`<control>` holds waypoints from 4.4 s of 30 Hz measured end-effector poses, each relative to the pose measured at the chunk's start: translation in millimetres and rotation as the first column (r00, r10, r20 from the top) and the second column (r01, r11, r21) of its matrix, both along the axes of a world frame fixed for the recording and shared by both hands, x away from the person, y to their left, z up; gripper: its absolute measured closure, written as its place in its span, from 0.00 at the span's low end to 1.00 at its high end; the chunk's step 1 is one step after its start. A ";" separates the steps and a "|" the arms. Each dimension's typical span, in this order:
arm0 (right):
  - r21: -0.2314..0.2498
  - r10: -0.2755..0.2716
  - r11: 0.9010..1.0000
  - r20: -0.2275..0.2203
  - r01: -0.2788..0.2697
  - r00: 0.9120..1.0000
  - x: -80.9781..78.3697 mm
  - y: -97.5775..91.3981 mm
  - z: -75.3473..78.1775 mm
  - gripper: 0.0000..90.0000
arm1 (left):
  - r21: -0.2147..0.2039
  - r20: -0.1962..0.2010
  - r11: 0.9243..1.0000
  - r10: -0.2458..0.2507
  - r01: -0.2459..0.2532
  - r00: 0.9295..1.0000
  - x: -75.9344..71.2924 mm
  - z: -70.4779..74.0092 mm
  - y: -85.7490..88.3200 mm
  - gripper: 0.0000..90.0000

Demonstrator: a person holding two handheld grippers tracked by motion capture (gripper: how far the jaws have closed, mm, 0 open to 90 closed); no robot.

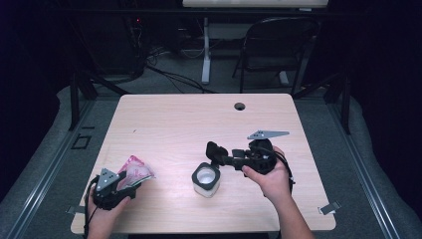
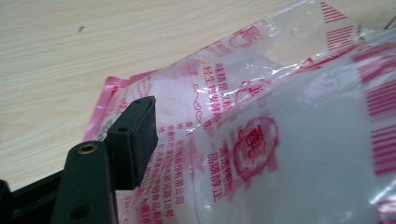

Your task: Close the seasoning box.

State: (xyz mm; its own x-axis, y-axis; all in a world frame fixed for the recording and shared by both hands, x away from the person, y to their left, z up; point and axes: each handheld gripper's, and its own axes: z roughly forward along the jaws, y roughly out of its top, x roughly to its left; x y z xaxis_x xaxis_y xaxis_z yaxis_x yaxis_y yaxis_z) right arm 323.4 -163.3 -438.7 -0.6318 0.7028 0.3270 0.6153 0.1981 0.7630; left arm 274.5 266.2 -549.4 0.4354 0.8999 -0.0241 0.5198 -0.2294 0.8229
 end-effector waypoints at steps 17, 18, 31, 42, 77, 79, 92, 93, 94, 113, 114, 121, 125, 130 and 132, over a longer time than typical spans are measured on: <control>-0.042 -0.004 0.999 -0.012 0.004 1.000 12.9 5.5 -10.2 0.56 | 0.050 -0.046 0.992 -0.114 0.116 0.992 0.6 -11.5 -30.3 0.31; -0.039 -0.009 0.999 -0.009 0.009 1.000 13.4 5.1 -9.8 0.57 | 0.044 -0.052 0.992 -0.117 0.119 0.992 0.8 -13.0 -32.3 0.31; -0.007 -0.065 0.998 0.033 0.065 0.997 15.7 -6.4 -3.1 0.79 | 0.073 -0.084 0.985 -0.151 0.157 0.985 0.8 -19.6 -41.7 0.30; -0.049 -0.118 0.992 0.027 0.119 0.993 22.4 -9.5 -11.9 0.85 | 0.071 -0.073 0.981 -0.176 0.181 0.982 -7.4 -12.5 -51.6 0.30; -0.065 -0.114 0.991 -0.003 0.114 0.993 32.6 -1.2 -27.6 0.88 | 0.006 -0.043 0.966 -0.259 0.259 0.965 -20.6 8.0 -80.1 0.32; -0.067 -0.113 0.991 0.001 0.113 0.994 32.9 -0.4 -27.9 0.88 | -0.007 -0.039 0.966 -0.259 0.259 0.965 -22.3 10.8 -79.9 0.32; -0.066 -0.111 0.992 0.000 0.111 0.994 34.5 1.3 -28.2 0.88 | -0.019 -0.020 0.973 -0.231 0.231 0.973 -23.4 17.8 -67.9 0.35; -0.062 -0.113 0.992 0.002 0.113 0.994 34.3 1.8 -28.1 0.88 | -0.024 -0.020 0.974 -0.228 0.227 0.974 -23.2 18.5 -65.9 0.35; -0.062 -0.113 0.992 0.004 0.113 0.994 34.1 1.9 -27.9 0.88 | -0.027 -0.018 0.975 -0.220 0.220 0.975 -23.3 18.9 -64.7 0.35; -0.058 -0.099 0.993 0.011 0.099 0.995 30.7 4.5 -25.2 0.88 | -0.051 0.016 0.983 -0.177 0.178 0.984 -26.5 33.6 -51.0 0.37; -0.057 -0.098 0.993 0.010 0.099 0.995 30.7 4.5 -25.3 0.88 | -0.055 0.019 0.983 -0.175 0.175 0.984 -26.3 33.8 -50.3 0.37; -0.060 -0.096 0.994 0.011 0.096 0.995 30.1 5.0 -24.9 0.89 | -0.056 0.023 0.986 -0.158 0.159 0.987 -25.9 35.3 -45.2 0.38; -0.054 -0.095 0.994 0.017 0.096 0.995 29.3 5.6 -23.9 0.89 | -0.046 0.019 0.987 -0.152 0.153 0.988 -25.8 35.8 -44.0 0.38; -0.045 -0.085 0.995 0.025 0.086 0.996 28.0 6.4 -22.2 0.89 | -0.050 0.027 0.988 -0.144 0.145 0.989 -25.5 35.8 -42.1 0.38; -0.046 -0.082 0.996 0.022 0.083 0.996 27.7 6.7 -21.6 0.89 | -0.049 0.028 0.989 -0.140 0.141 0.990 -25.4 35.7 -41.7 0.38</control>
